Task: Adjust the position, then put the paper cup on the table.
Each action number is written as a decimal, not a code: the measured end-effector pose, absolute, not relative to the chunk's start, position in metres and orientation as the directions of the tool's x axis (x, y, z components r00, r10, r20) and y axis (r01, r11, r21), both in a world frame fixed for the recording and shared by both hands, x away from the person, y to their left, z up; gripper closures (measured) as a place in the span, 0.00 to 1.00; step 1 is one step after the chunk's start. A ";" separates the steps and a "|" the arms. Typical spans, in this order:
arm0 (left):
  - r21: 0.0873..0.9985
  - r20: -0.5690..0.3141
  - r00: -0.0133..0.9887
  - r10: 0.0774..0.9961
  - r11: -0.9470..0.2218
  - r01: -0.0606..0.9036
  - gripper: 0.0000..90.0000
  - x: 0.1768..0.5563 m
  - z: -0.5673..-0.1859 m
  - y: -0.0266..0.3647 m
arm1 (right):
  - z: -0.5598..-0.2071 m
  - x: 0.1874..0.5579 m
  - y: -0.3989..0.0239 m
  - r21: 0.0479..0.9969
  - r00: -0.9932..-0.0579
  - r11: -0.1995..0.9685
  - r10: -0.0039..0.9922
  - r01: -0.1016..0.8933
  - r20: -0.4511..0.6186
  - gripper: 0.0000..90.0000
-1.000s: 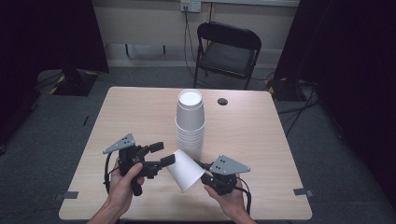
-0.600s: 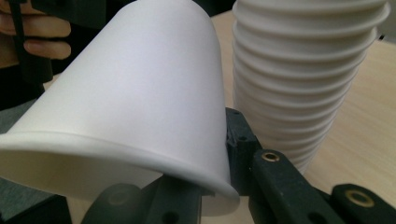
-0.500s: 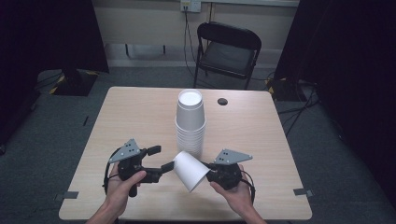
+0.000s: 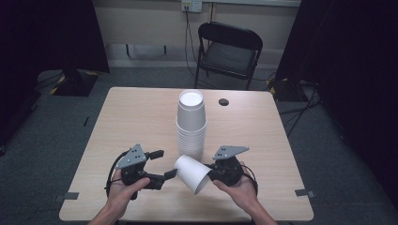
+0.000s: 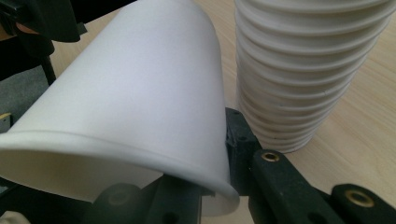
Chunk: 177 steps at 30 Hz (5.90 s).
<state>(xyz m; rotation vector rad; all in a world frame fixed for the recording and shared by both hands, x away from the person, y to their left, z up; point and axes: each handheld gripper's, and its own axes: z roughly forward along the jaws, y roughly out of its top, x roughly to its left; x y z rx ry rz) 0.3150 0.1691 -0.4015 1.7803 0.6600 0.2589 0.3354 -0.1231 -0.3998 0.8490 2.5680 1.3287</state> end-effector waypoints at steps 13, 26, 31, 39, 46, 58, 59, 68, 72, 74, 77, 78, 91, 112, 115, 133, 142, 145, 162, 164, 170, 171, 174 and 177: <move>0.921 -0.063 0.872 0.485 -0.308 0.239 0.17 0.310 -0.404 0.159 | -0.405 0.346 -0.115 0.684 -0.850 0.553 0.490 0.475 0.194 0.94; 0.887 0.015 0.930 0.368 -0.433 0.157 0.18 0.302 -0.406 0.140 | -0.404 0.350 -0.108 0.607 -0.867 0.633 0.447 0.480 0.220 0.94; 0.879 0.062 0.943 0.328 -0.465 0.104 0.19 0.300 -0.406 0.136 | -0.404 0.354 -0.105 0.571 -0.866 0.657 0.434 0.492 0.247 0.95; 0.854 0.113 0.958 0.263 -0.518 0.042 0.17 0.299 -0.410 0.129 | -0.404 0.357 -0.099 0.516 -0.875 0.706 0.404 0.485 0.269 0.95; 0.816 0.177 0.966 0.187 -0.577 -0.038 0.14 0.296 -0.414 0.117 | -0.404 0.361 -0.094 0.482 -0.879 0.735 0.390 0.476 0.273 0.95; 0.716 0.267 0.959 0.096 -0.685 -0.131 0.06 0.292 -0.415 0.092 | -0.403 0.366 -0.080 0.414 -0.869 0.769 0.379 0.487 0.318 0.95; 0.716 0.271 0.957 0.104 -0.686 -0.129 0.05 0.292 -0.416 0.091 | -0.403 0.366 -0.079 0.410 -0.870 0.772 0.383 0.487 0.312 0.95; 0.661 0.338 0.936 0.096 -0.732 -0.164 0.06 0.288 -0.423 0.082 | -0.404 0.369 -0.071 0.354 -0.844 0.774 0.419 0.525 0.335 0.95; 0.646 0.375 0.922 0.094 -0.740 -0.187 0.08 0.284 -0.427 0.078 | -0.406 0.369 -0.068 0.343 -0.840 0.777 0.420 0.529 0.344 0.95; 0.630 0.404 0.910 0.094 -0.750 -0.202 0.09 0.283 -0.428 0.077 | -0.407 0.368 -0.067 0.337 -0.837 0.776 0.426 0.533 0.344 0.95; 0.648 0.398 0.911 0.110 -0.736 -0.194 0.10 0.283 -0.428 0.077 | -0.406 0.368 -0.069 0.343 -0.835 0.771 0.428 0.537 0.345 0.95; 0.657 0.391 0.913 0.119 -0.731 -0.186 0.11 0.285 -0.427 0.078 | -0.405 0.369 -0.070 0.346 -0.828 0.760 0.441 0.550 0.348 0.95; 0.777 0.282 0.930 0.236 -0.624 -0.078 0.13 0.296 -0.424 0.094 | -0.401 0.368 -0.078 0.414 -0.817 0.706 0.465 0.574 0.341 0.79; 0.922 -0.020 0.893 0.450 -0.337 0.190 0.13 0.316 -0.431 0.133 | -0.382 0.364 -0.102 0.644 -0.808 0.508 0.486 0.572 0.333 0.63; 0.925 -0.069 0.877 0.476 -0.299 0.235 0.13 0.321 -0.431 0.140 | -0.379 0.363 -0.108 0.681 -0.810 0.473 0.487 0.560 0.328 0.60; 0.936 -0.141 0.810 0.569 -0.189 0.296 0.13 0.334 -0.425 0.167 | -0.379 0.353 -0.150 0.768 -0.785 0.348 0.538 0.538 0.306 0.57; 0.940 -0.165 0.764 0.624 -0.136 0.313 0.13 0.341 -0.419 0.183 | -0.387 0.347 -0.175 0.777 -0.753 0.300 0.578 0.554 0.314 0.57; 0.944 -0.149 0.751 0.643 -0.134 0.303 0.13 0.346 -0.417 0.188 | -0.390 0.345 -0.183 0.779 -0.744 0.287 0.589 0.557 0.315 0.57; 0.954 -0.061 0.678 0.733 -0.157 0.256 0.12 0.381 -0.418 0.202 | -0.413 0.337 -0.221 0.773 -0.676 0.227 0.662 0.592 0.324 0.54; 0.960 -0.047 0.669 0.742 -0.150 0.235 0.12 0.386 -0.420 0.204 | -0.416 0.336 -0.223 0.771 -0.672 0.220 0.662 0.597 0.331 0.54; 0.957 -0.031 0.638 0.770 -0.160 0.240 0.12 0.403 -0.432 0.203 | -0.427 0.334 -0.227 0.762 -0.660 0.209 0.666 0.612 0.347 0.54; 0.957 -0.040 0.633 0.773 -0.153 0.248 0.12 0.406 -0.434 0.203 | -0.428 0.334 -0.228 0.762 -0.659 0.207 0.666 0.614 0.349 0.54; 0.953 -0.047 0.625 0.779 -0.153 0.262 0.12 0.412 -0.439 0.202 | -0.429 0.334 -0.229 0.767 -0.658 0.200 0.667 0.610 0.349 0.54; 0.950 -0.051 0.608 0.792 -0.149 0.273 0.12 0.423 -0.448 0.203 | -0.430 0.335 -0.230 0.771 -0.658 0.193 0.666 0.607 0.351 0.54</move>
